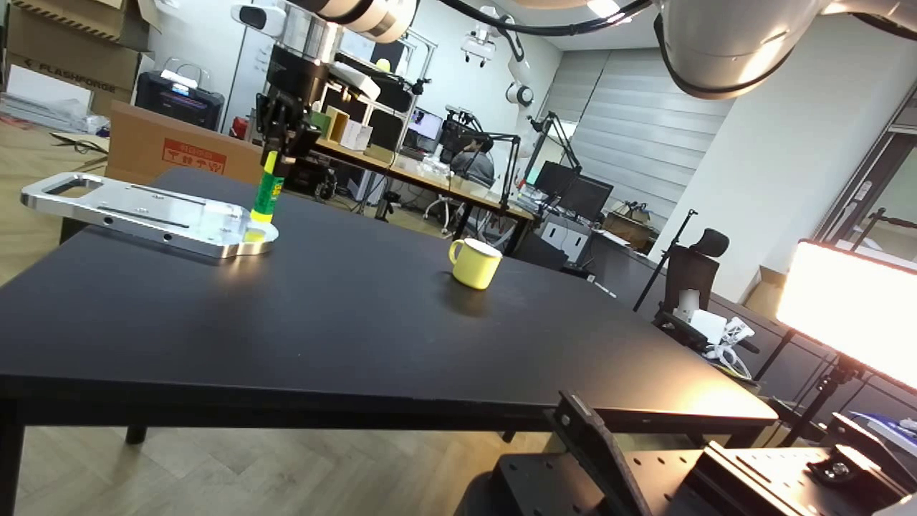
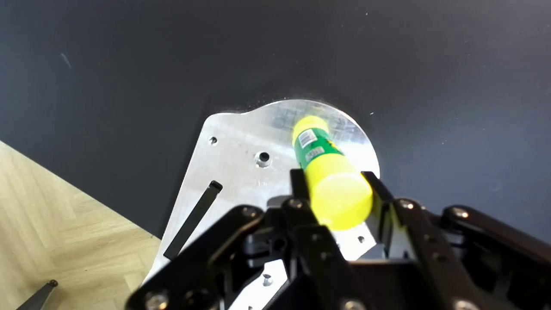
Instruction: Take the bottle out of the cup and put it on the silver object
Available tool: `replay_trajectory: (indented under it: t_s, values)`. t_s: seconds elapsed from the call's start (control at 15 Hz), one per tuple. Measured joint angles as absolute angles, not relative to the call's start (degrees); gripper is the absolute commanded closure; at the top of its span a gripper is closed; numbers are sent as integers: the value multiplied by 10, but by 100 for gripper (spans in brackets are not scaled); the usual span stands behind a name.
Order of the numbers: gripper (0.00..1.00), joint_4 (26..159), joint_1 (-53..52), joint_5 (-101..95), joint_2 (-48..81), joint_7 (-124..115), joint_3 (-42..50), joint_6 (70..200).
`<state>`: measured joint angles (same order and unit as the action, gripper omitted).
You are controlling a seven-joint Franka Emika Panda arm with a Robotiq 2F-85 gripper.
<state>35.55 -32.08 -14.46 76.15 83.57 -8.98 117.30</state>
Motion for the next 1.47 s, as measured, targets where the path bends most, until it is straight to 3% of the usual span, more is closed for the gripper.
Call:
replay_trajectory:
  t_s: [0.73,0.8,1.27,1.47]
  values:
    - [91,308,-325,-138,797,875,-90,1161]
    - [46,304,-325,-136,799,877,-90,1159]
    - [2,274,-327,-123,815,881,-89,1148]
    - [0,262,-329,-121,817,881,-85,1147]
